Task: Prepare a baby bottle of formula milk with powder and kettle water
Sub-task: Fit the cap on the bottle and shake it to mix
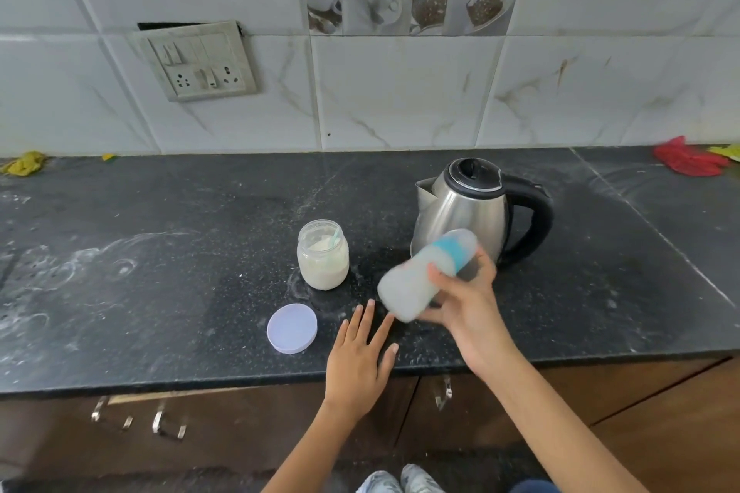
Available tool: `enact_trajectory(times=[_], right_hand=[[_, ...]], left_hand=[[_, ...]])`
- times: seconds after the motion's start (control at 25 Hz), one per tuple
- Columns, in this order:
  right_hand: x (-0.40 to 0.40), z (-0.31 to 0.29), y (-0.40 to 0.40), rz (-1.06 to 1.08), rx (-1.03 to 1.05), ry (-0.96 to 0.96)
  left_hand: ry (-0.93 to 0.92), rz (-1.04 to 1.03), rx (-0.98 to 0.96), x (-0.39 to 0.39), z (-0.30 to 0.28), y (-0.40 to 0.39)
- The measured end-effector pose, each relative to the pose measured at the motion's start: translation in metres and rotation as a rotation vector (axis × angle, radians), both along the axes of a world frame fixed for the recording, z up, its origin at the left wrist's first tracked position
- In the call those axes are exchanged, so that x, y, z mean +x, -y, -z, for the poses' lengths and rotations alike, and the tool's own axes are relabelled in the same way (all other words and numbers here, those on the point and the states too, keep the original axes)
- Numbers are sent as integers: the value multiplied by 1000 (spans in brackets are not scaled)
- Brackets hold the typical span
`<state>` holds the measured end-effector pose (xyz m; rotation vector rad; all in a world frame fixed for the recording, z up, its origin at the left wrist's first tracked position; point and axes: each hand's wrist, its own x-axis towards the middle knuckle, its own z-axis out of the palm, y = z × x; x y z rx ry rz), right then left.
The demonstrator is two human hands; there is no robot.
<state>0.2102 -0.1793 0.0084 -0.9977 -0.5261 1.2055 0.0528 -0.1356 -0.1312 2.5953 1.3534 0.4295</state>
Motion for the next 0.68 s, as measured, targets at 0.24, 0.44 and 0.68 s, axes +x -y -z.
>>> enact_trajectory(times=[0.24, 0.44, 0.68], right_hand=[[11, -8, -1, 49, 17, 0], [3, -1, 2, -86, -23, 82], [8, -5, -4, -117, -26, 103]], left_hand=[[-35, -9, 7, -2, 5, -1], [-45, 19, 0, -2, 0, -8], [-13, 17, 28, 4, -4, -18]])
